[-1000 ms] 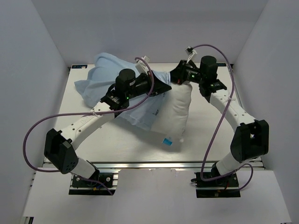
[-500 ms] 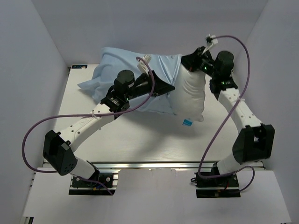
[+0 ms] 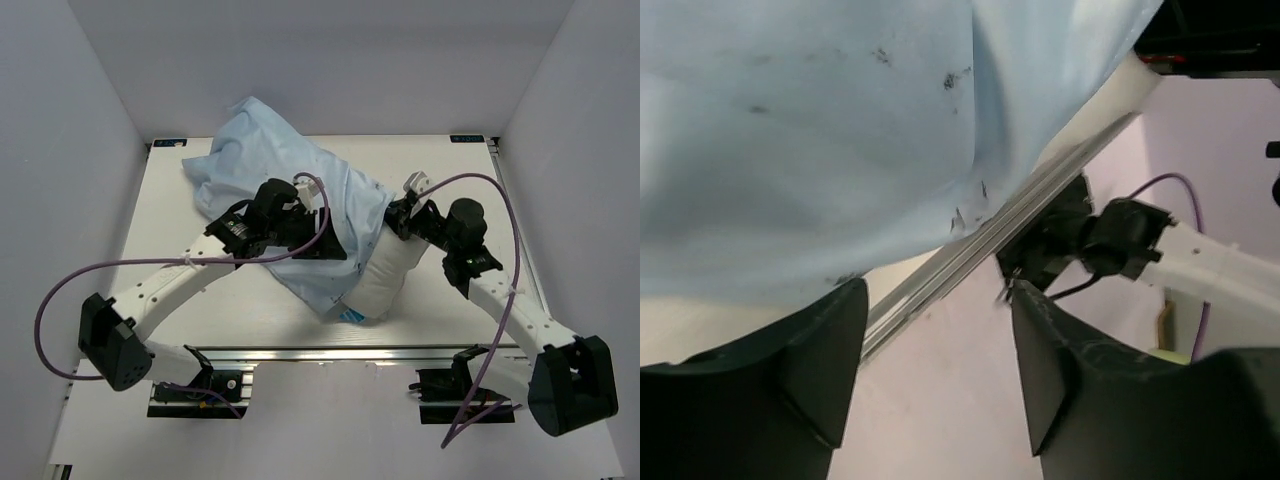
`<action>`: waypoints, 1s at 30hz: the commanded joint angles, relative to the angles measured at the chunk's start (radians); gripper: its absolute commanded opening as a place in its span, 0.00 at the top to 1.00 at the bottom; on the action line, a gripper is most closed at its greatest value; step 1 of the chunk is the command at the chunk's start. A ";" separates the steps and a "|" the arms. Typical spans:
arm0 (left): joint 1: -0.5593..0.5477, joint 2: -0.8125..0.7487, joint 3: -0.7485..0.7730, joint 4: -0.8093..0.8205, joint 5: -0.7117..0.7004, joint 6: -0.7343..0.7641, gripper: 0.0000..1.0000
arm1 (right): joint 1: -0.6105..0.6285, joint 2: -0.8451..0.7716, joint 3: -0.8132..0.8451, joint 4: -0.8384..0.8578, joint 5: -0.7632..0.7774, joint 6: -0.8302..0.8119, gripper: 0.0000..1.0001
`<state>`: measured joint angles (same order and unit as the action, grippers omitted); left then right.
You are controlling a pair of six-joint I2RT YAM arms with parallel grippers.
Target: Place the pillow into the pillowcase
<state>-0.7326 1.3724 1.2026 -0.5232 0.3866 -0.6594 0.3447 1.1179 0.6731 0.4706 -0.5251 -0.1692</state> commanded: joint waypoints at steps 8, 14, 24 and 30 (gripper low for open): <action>-0.001 -0.085 0.370 -0.241 -0.195 0.188 0.26 | 0.152 -0.105 -0.033 -0.027 -0.012 -0.093 1.00; -0.033 0.010 0.348 -0.147 -0.137 0.256 0.23 | 0.204 -0.105 0.016 -0.061 0.000 -0.013 1.00; -0.088 0.090 0.390 -0.164 -0.291 0.304 0.22 | 0.229 -0.056 0.117 -0.070 -0.032 0.129 1.00; -0.088 0.077 0.411 -0.138 -0.365 0.261 0.21 | 0.275 -0.075 0.089 -0.101 -0.038 0.047 1.00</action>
<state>-0.8196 1.4822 1.5681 -0.6971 0.0982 -0.3847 0.5808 1.0630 0.7387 0.3611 -0.4911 -0.1001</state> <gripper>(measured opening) 0.791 0.124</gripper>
